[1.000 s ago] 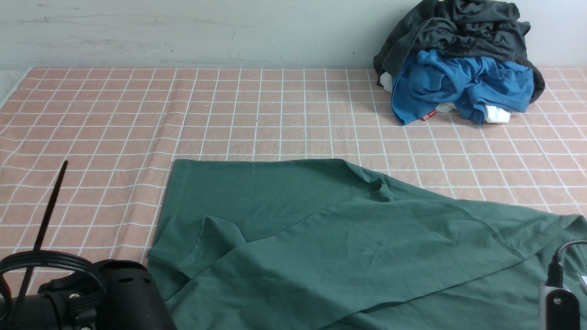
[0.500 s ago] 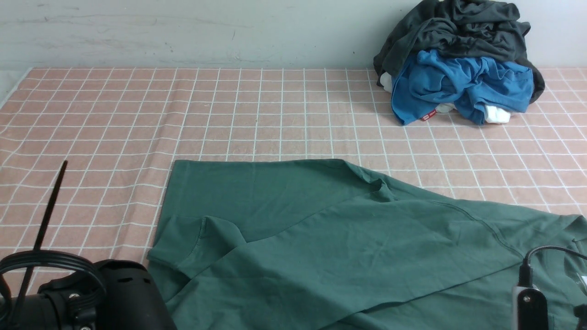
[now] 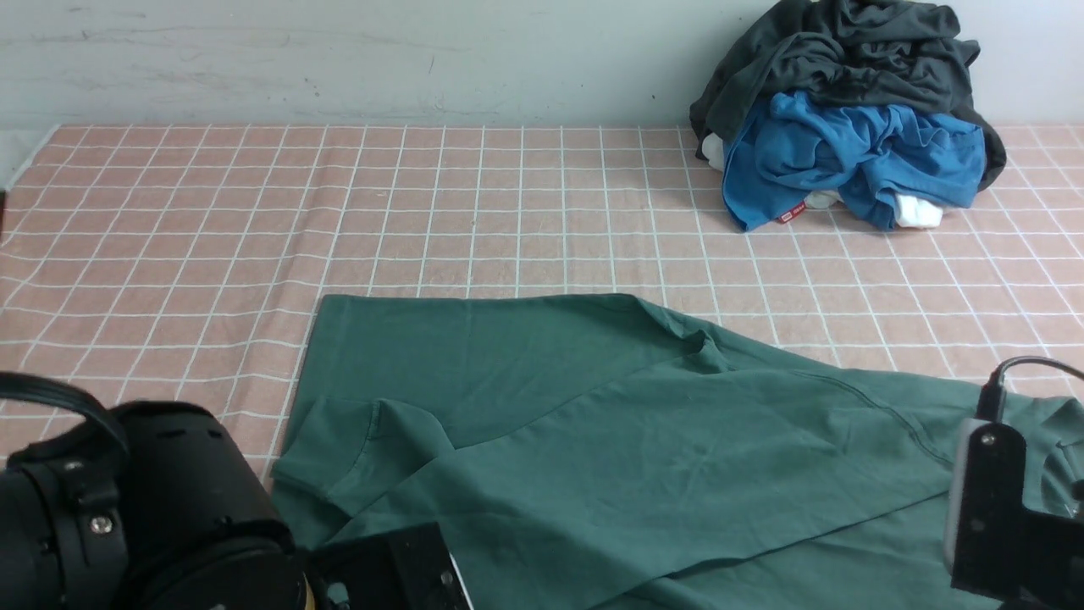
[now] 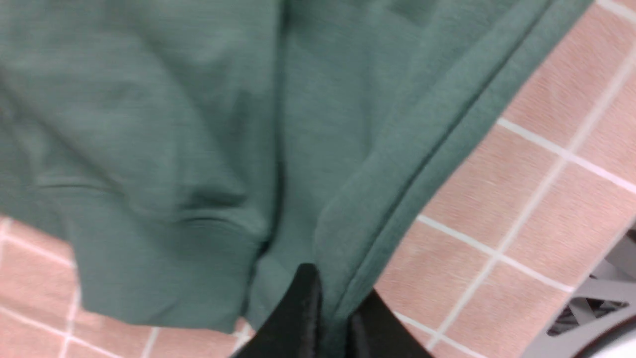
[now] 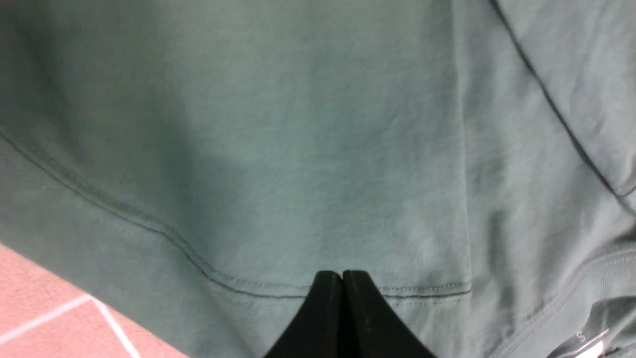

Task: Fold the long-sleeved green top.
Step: Use both arms simultaneously to clamp the lower edge of the clothing fabric

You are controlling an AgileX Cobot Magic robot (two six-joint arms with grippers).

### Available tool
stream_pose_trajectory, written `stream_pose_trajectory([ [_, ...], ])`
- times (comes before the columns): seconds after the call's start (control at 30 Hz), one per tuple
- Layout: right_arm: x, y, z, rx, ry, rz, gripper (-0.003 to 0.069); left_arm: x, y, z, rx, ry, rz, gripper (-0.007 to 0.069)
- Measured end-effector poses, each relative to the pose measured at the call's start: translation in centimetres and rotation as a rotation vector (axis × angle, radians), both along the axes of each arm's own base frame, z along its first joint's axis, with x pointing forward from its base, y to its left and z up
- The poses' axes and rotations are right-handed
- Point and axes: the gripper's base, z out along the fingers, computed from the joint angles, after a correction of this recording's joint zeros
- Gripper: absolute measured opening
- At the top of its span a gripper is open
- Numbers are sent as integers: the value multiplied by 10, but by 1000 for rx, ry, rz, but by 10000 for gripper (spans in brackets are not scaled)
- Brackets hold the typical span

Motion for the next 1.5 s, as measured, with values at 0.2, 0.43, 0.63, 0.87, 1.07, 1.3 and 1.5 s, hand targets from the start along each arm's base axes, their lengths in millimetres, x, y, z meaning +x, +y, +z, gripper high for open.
stream_pose_trajectory([
  [0.2, -6, 0, 0, 10, 74, -59, -4, 4, 3, 2, -25, 31, -7, 6],
  [0.43, -4, 4, -9, 44, 145, -98, 153, 1, 1, 2, -56, 69, -4, 6],
  [0.63, -3, 2, -31, -24, 217, -78, 327, 1, 1, 2, -57, 72, -2, 6],
  [0.87, 2, -1, -52, -101, 225, -15, 372, 1, 1, 2, -58, 73, -1, 6],
  [1.07, 2, -1, -54, -101, 236, -18, 215, 1, 1, 2, -58, 72, 0, 6],
  [1.3, 25, 7, -26, -83, 202, -42, 3, 4, 3, 3, -38, 49, -10, 6],
  [1.5, 52, 13, 16, -56, 144, -79, 2, 20, 9, 17, -28, -4, 26, 6],
])
